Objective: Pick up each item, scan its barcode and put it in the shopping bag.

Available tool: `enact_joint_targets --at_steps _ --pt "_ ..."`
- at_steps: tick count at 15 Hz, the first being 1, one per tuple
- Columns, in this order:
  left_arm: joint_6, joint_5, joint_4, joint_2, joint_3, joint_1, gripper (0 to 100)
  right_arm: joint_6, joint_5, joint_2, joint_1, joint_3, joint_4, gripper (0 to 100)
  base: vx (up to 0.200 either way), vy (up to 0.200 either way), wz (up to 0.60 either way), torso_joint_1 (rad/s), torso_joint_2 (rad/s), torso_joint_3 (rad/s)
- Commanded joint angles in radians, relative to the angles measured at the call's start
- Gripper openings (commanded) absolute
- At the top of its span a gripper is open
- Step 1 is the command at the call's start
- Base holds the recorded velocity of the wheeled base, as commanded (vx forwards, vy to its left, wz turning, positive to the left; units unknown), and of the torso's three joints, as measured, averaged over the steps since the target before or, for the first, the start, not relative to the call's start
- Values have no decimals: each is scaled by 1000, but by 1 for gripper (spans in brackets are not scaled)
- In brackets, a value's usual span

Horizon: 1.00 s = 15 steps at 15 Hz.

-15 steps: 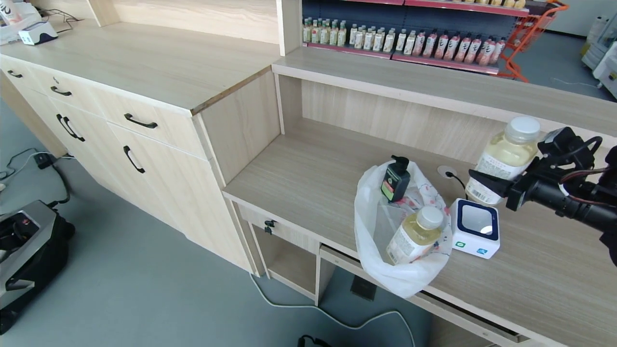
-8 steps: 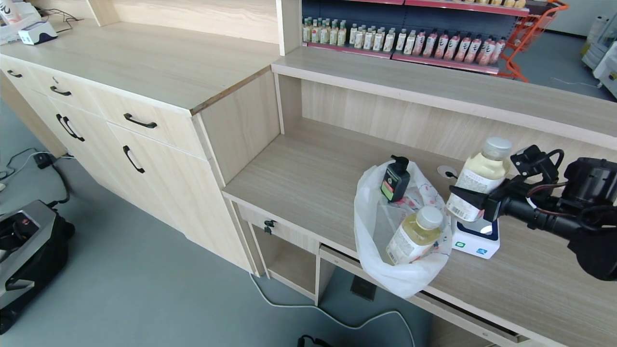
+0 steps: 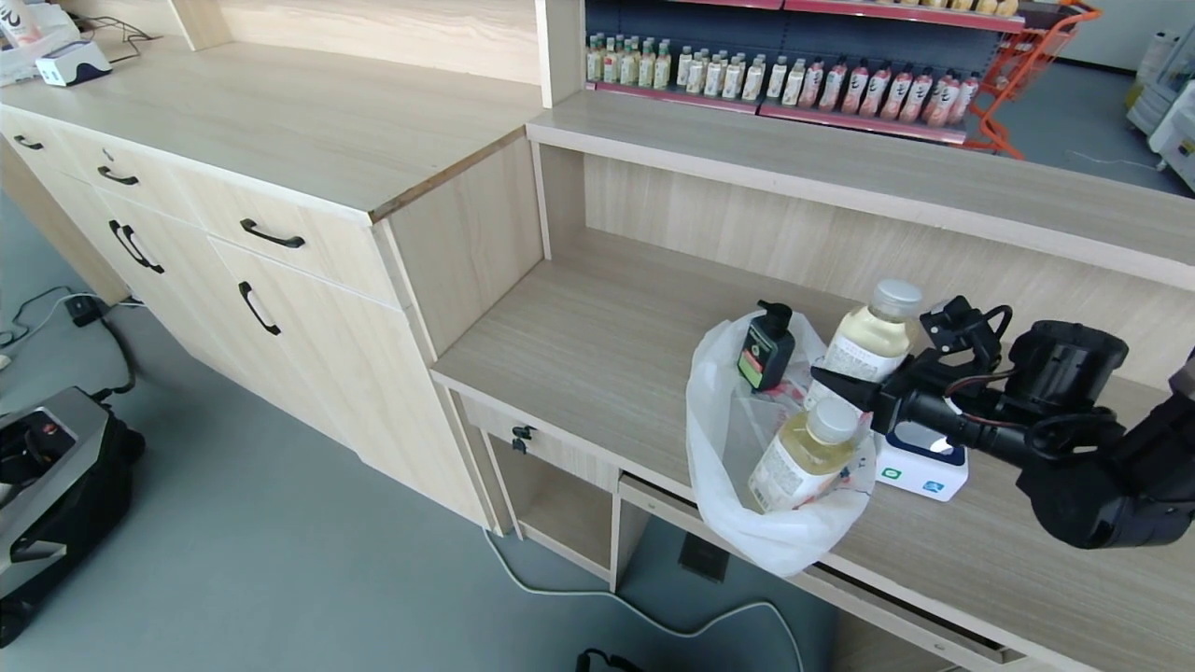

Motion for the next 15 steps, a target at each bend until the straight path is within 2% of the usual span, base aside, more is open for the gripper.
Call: enact_joint_targets --at_steps 1,10,15 --pt "1 1 0 0 0 0 100 -2 0 55 20 -2 -19 0 0 0 0 0 0 0" --pt "-1 1 0 0 0 0 100 -49 0 152 32 -52 -52 0 0 0 0 0 0 0" --pt "-1 -1 0 0 0 0 100 -121 0 178 26 -51 -52 0 0 0 0 0 0 0"
